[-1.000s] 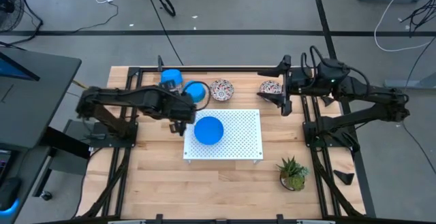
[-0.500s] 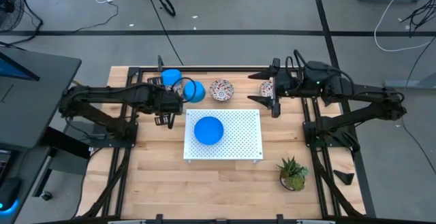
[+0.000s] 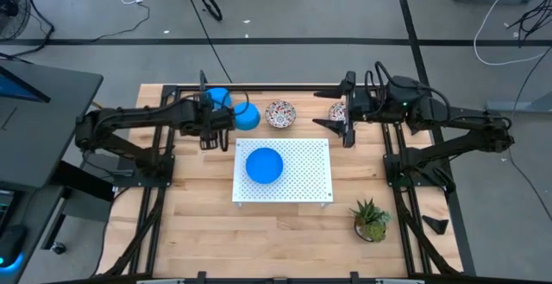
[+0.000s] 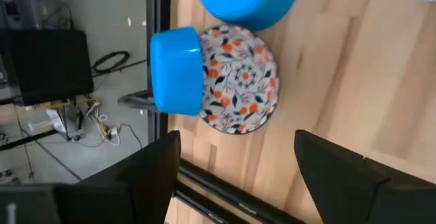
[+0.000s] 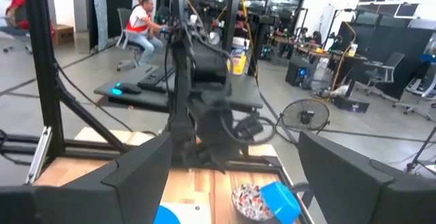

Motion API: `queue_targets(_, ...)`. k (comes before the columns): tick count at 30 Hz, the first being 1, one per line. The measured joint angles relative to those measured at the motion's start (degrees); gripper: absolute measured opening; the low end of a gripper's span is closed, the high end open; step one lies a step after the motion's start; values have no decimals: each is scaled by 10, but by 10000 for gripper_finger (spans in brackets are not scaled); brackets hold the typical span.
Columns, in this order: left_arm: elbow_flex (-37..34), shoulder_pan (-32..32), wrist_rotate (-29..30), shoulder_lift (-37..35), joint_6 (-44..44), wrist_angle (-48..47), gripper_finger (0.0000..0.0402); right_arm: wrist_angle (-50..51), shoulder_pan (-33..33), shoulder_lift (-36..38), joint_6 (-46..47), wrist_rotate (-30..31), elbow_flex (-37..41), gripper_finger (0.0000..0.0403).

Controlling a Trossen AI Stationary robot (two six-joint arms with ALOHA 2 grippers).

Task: Pick & Place Mini bowls
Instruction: Stack the left blue bowl on top of the blue bowl on the shelf

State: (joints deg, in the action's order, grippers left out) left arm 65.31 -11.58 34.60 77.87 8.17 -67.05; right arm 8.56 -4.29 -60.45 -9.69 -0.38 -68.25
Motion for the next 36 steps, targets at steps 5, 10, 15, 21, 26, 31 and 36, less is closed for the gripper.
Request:
queue_targets(5,-34,-38,6,0,58,75,293,-10,0,-3,-3,0,0,321)
queue_targets(10,-65,-66,14,0,108,149,293,-16,0,-4,-19,0,0,321)
queue_targets(15,-93,-96,16,0,136,216,293,-23,0,-4,-22,0,0,321)
queue_targets(21,-136,-136,-10,5,201,303,293,-24,0,-4,-31,0,0,321)
queue_targets(26,-164,-168,-20,5,236,350,293,-24,0,-4,-33,0,0,321)
queue_targets(31,-188,-198,-32,5,248,379,293,-24,0,-5,-33,0,0,321)
queue_targets(36,-201,-217,-53,5,285,411,293,-27,0,-7,-33,0,0,321)
